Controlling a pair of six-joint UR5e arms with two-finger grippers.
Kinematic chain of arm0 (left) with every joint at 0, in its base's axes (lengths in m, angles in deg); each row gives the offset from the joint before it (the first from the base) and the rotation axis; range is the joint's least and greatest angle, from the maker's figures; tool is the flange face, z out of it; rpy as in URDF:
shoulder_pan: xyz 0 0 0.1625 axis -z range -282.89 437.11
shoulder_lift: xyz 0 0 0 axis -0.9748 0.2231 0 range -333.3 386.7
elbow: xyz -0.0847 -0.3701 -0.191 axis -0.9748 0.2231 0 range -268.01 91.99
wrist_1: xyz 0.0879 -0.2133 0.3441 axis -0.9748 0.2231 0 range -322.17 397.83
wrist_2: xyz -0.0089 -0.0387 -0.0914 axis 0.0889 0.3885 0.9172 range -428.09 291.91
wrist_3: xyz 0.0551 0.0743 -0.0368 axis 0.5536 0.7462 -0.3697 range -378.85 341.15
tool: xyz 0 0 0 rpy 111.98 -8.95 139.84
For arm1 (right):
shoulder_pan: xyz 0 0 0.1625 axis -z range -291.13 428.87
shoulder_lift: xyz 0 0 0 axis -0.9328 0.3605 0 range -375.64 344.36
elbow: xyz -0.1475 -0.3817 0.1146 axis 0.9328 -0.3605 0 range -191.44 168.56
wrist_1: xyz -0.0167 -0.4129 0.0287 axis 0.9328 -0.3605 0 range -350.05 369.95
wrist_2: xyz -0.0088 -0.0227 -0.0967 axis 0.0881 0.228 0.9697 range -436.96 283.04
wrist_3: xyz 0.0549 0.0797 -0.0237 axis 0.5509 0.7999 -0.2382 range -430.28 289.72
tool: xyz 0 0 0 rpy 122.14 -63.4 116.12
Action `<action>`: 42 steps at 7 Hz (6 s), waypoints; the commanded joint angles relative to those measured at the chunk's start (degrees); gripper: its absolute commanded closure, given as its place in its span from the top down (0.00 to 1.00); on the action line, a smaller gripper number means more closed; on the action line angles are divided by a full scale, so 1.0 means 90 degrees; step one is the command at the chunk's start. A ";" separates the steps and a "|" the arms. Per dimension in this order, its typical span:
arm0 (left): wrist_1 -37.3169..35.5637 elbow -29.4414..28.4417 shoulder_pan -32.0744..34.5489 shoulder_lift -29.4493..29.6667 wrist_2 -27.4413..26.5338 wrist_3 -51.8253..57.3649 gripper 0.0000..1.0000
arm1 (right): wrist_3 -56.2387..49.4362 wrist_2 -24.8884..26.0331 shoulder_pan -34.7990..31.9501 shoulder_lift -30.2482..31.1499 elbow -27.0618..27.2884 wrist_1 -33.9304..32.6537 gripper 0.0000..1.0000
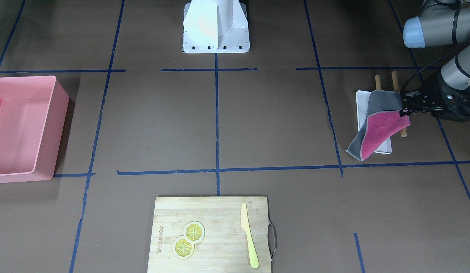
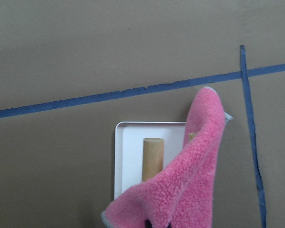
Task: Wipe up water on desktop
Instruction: 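Grasp the pink-and-grey cloth on the white tray with the left gripper, then lift the cloth toward the table center with the left gripper while the right gripper approaches, then grasp the hanging cloth with the right gripper below the left gripper, then open the left gripper and withdraw it while the right gripper lowers the cloth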
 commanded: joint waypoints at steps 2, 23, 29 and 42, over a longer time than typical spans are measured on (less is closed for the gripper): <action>-0.0592 0.0912 -0.0031 0.0578 0.0247 -0.1541 0.00 | 0.0522 -0.0125 0.0735 -0.0102 0.0752 0.0159 1.00; -0.0106 0.0025 -0.2981 0.4655 -0.1030 -0.9246 0.04 | 0.7059 0.6287 0.7535 -0.3589 0.1204 0.4047 0.95; -0.0096 0.0045 -0.3049 0.4645 -0.1030 -0.9236 0.09 | 0.7098 0.7745 0.8091 -0.3492 0.1253 0.4037 0.09; 0.0158 0.0835 -0.1478 0.2958 -0.1001 -0.7131 0.83 | 0.7520 0.4003 0.6727 -0.2114 0.1532 0.0023 0.00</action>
